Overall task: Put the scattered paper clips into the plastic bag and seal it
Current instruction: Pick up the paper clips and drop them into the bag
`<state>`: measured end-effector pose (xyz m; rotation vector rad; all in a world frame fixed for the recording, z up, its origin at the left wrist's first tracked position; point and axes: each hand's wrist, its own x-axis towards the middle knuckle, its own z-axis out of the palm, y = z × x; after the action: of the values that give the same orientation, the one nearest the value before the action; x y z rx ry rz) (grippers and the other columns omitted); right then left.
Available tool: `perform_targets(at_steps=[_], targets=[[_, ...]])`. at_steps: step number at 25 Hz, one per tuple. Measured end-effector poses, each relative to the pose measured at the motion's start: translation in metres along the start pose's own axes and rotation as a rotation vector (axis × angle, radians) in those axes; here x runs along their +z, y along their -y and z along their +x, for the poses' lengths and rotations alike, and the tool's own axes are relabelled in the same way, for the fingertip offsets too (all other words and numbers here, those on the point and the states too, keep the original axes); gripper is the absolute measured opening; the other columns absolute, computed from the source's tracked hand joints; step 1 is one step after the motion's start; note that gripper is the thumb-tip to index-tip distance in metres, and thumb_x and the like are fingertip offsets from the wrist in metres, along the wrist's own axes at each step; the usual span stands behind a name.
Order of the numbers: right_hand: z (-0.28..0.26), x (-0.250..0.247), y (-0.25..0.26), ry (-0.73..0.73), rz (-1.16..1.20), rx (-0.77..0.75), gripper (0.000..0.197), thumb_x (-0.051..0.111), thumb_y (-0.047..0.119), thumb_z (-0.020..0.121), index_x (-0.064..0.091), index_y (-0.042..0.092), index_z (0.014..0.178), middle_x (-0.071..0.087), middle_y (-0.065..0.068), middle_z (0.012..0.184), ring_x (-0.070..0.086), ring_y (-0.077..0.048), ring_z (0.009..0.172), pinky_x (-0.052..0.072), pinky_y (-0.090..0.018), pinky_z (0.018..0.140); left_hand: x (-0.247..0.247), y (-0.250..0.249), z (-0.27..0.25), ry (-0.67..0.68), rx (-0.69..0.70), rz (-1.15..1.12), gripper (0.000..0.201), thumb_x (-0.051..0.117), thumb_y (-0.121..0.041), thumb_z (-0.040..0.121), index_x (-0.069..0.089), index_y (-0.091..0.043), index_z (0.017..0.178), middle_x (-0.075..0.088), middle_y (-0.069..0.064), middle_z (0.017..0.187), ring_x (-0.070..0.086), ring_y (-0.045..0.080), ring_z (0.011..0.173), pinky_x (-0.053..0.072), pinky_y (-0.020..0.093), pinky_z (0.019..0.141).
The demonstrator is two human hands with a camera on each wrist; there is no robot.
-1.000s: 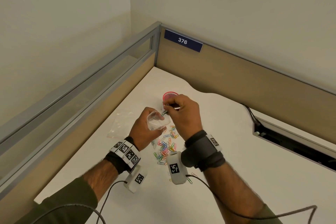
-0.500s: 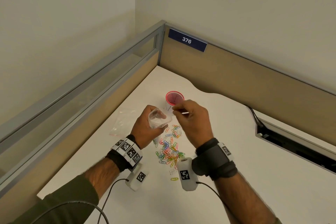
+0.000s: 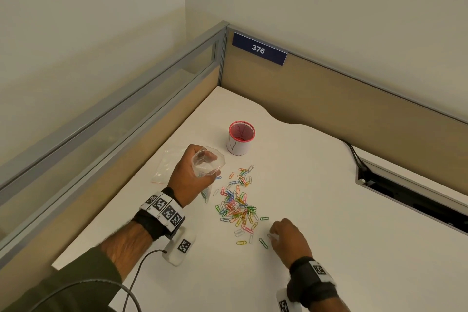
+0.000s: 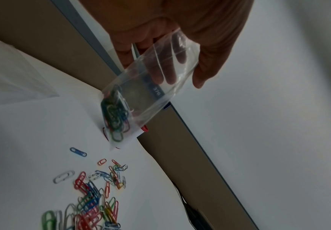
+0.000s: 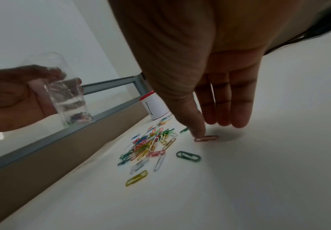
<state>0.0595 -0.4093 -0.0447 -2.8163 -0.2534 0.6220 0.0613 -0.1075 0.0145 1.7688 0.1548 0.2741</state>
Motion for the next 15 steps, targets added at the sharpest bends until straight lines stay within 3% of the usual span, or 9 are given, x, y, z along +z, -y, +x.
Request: perform_targets(at_steps=[5,9,11,15], targets=[[-0.012,0.014,0.026,0.186,-0.085,-0.183,0.018,0.048,0.019,0.092,0.065,0.018,0.099,0.06,0.001,0.101,0.059,-0.019,0.097,0.046,-0.024,0.085,0.0,-0.004,-0.004,0.002,-0.001,0.007,0.043,0.082,-0.01,0.081,0.054,-0.013,0.114,0.066,0.005,0.117,0.063,0.021,0.114,0.049,0.031,0.101],[0.01,0.011,0.049,0.092,0.007,-0.244,0.029,0.047,0.01,0.09,0.065,0.021,0.111,0.059,0.0,0.115,0.054,-0.02,0.109,0.044,-0.026,0.094,-0.001,-0.007,-0.005,0.004,0.01,0.005,0.043,0.082,-0.01,0.081,0.054,-0.013,0.113,0.066,0.005,0.117,0.063,0.021,0.114,0.05,0.033,0.102],[0.016,0.01,0.058,0.071,0.044,-0.259,0.029,0.048,0.009,0.089,0.066,0.021,0.108,0.061,0.0,0.115,0.055,-0.019,0.108,0.043,-0.026,0.094,-0.001,-0.01,-0.006,0.002,0.012,0.011,0.043,0.082,-0.011,0.081,0.053,-0.014,0.114,0.066,0.004,0.117,0.063,0.02,0.114,0.051,0.034,0.102],[0.008,0.018,0.074,0.284,-0.055,-0.32,0.024,0.048,0.014,0.092,0.068,0.013,0.104,0.066,-0.007,0.107,0.059,-0.022,0.096,0.048,-0.029,0.089,-0.002,-0.011,-0.006,0.001,0.002,0.029,0.044,0.082,-0.012,0.082,0.053,-0.014,0.115,0.065,0.004,0.119,0.062,0.022,0.116,0.051,0.04,0.104]])
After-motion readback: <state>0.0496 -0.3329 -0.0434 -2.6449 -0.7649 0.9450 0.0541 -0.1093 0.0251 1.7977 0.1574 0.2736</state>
